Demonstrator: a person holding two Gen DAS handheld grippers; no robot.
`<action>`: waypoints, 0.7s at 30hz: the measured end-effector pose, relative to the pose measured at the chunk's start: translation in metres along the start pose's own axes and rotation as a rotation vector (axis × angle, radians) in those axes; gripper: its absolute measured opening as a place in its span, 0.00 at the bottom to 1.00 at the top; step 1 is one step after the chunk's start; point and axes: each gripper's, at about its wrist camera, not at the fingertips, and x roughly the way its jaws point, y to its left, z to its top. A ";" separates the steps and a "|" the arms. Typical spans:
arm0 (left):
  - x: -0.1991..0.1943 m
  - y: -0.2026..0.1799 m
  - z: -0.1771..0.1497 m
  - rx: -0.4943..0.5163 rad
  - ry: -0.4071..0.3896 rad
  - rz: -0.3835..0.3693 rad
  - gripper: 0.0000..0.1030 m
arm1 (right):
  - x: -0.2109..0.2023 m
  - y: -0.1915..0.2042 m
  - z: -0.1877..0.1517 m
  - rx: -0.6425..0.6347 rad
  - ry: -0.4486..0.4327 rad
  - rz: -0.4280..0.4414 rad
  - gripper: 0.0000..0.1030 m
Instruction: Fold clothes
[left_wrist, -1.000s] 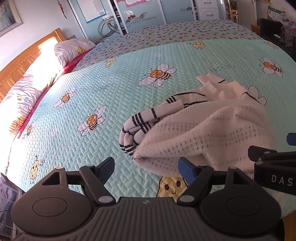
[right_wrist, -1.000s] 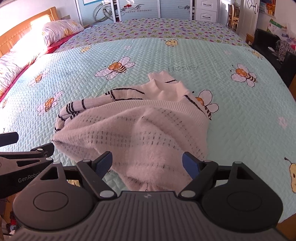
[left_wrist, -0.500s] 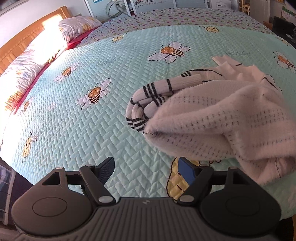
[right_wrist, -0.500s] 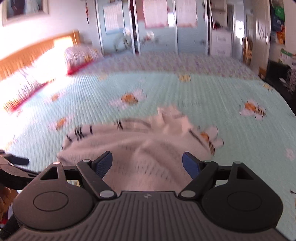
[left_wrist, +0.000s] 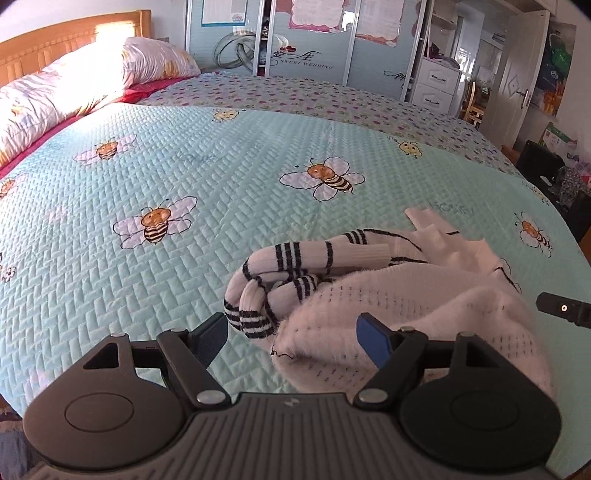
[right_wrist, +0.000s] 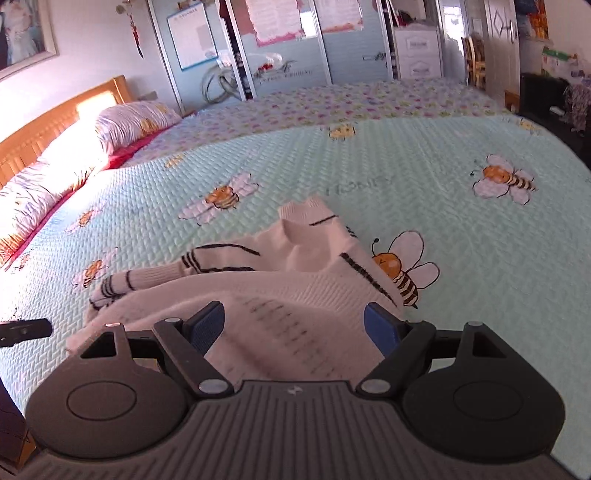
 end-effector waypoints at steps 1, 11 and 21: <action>0.002 0.003 0.000 -0.010 0.008 -0.007 0.77 | 0.008 -0.003 0.002 0.022 0.028 0.016 0.80; 0.015 0.016 -0.008 -0.058 0.057 0.014 0.77 | 0.051 0.034 -0.013 -0.078 0.181 0.094 0.70; 0.006 0.012 -0.010 -0.042 0.038 0.004 0.77 | -0.007 0.054 -0.097 -0.168 0.186 0.215 0.15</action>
